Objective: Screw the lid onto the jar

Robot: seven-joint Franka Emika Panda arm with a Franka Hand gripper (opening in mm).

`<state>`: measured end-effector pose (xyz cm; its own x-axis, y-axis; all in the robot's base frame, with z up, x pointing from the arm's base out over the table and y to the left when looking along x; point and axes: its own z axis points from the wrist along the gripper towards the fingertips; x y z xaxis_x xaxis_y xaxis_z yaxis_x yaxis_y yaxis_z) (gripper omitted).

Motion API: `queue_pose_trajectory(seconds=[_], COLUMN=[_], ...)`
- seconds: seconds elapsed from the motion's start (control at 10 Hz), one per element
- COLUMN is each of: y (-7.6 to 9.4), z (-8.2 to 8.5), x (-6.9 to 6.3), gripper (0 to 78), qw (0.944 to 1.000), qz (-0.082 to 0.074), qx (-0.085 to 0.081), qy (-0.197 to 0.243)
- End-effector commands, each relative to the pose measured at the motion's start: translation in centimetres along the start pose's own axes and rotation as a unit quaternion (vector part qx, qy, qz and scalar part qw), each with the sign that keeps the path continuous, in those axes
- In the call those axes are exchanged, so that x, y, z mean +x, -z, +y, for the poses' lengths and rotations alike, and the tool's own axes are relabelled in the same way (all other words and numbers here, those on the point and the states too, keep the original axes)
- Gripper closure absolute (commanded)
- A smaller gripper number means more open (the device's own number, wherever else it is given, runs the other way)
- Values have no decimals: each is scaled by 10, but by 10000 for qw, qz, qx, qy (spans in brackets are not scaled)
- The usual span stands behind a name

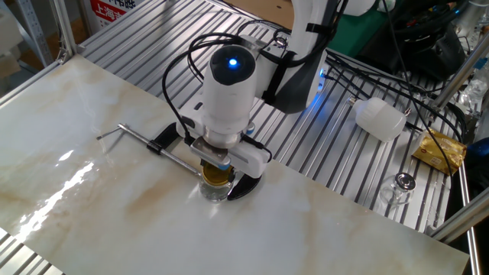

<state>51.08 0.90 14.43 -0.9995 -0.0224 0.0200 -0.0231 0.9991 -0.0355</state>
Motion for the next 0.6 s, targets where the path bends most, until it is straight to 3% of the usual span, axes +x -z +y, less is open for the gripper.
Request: queue_pose_trajectory(seconds=[0.1,0.6], y=[2,0], z=[1,1], x=[1,0], gripper=[764,764], qw=[10000,10000], qz=[-19,-11], qx=[4,14], qy=[-18,-17])
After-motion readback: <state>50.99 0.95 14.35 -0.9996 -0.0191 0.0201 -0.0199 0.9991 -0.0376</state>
